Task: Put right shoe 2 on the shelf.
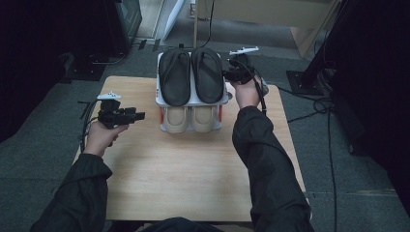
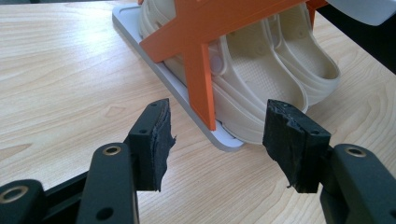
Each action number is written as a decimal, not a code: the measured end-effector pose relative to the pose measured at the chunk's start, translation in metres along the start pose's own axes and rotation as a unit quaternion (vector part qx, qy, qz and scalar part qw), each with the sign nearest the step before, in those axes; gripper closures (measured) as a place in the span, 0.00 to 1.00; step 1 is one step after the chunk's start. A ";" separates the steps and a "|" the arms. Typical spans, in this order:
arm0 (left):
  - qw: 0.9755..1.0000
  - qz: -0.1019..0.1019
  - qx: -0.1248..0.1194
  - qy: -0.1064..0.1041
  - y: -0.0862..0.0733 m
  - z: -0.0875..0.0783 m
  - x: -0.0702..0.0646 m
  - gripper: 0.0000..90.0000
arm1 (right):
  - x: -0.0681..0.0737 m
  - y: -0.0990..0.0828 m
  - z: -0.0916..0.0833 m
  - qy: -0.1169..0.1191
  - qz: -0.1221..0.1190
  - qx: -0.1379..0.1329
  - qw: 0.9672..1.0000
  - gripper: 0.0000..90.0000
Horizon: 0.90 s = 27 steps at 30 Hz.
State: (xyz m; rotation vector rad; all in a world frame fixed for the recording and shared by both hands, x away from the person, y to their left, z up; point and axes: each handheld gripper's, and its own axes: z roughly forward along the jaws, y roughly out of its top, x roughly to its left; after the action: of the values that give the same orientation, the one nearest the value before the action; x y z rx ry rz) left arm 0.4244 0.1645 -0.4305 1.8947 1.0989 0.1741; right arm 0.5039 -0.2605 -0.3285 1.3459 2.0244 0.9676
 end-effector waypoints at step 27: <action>1.000 0.004 0.004 -0.004 0.000 0.001 -0.001 0.46 | 0.005 -0.010 -0.008 0.033 -0.004 -0.022 0.999 0.64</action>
State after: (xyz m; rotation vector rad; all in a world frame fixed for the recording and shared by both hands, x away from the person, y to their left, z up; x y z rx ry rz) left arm 0.4239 0.1632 -0.4309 1.9049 1.0888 0.1677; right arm 0.4902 -0.2610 -0.3317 1.2979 2.0425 1.0615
